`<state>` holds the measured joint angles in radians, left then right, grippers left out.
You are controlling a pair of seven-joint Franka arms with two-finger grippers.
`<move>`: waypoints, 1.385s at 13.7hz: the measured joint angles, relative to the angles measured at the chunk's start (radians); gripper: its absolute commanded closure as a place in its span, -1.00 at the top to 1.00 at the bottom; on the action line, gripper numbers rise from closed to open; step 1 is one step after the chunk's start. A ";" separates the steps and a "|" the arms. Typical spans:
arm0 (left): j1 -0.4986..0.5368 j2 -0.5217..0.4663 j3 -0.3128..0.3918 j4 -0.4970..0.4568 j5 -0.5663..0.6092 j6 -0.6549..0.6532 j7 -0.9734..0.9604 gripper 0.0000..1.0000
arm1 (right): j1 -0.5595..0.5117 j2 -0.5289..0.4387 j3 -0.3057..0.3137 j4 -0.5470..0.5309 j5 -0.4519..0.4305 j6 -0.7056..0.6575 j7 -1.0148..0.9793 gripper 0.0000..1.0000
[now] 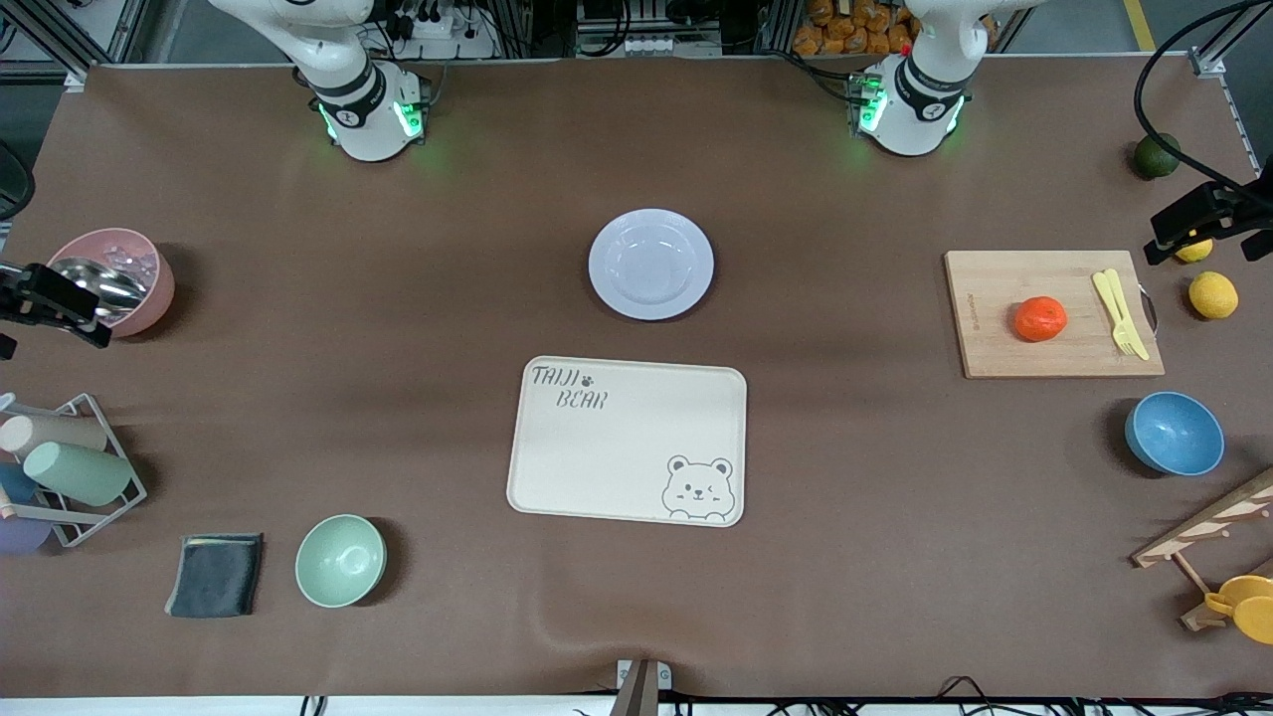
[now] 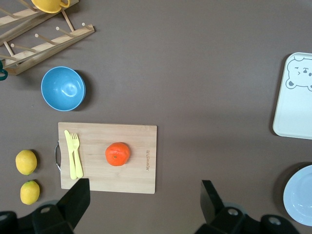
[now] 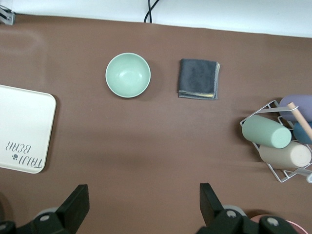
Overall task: Place orange and plate with both arms
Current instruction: 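Reach the left gripper down to the orange on the cutting board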
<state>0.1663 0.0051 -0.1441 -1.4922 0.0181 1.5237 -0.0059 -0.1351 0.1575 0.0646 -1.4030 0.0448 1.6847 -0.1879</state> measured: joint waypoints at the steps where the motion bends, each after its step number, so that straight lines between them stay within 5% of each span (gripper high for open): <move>1: 0.000 0.000 0.000 0.000 0.000 0.000 0.000 1.00 | 0.000 0.008 0.001 -0.002 0.000 0.000 0.000 1.00; 9: 0.016 0.010 0.004 -0.058 0.021 0.002 0.000 1.00 | 0.062 0.032 0.002 0.012 -0.002 -0.232 0.000 1.00; 12: 0.061 0.019 0.005 -0.177 0.023 0.101 0.000 1.00 | 0.048 -0.016 -0.008 0.036 -0.002 -0.296 0.000 1.00; 19: 0.134 0.022 0.004 -0.544 0.055 0.428 0.001 1.00 | 0.013 0.034 -0.006 0.040 0.008 -0.106 -0.001 1.00</move>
<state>0.3001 0.0271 -0.1400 -2.0360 0.0733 1.9520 -0.0051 -0.1223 0.1912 0.0585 -1.3629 0.0533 1.5789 -0.1893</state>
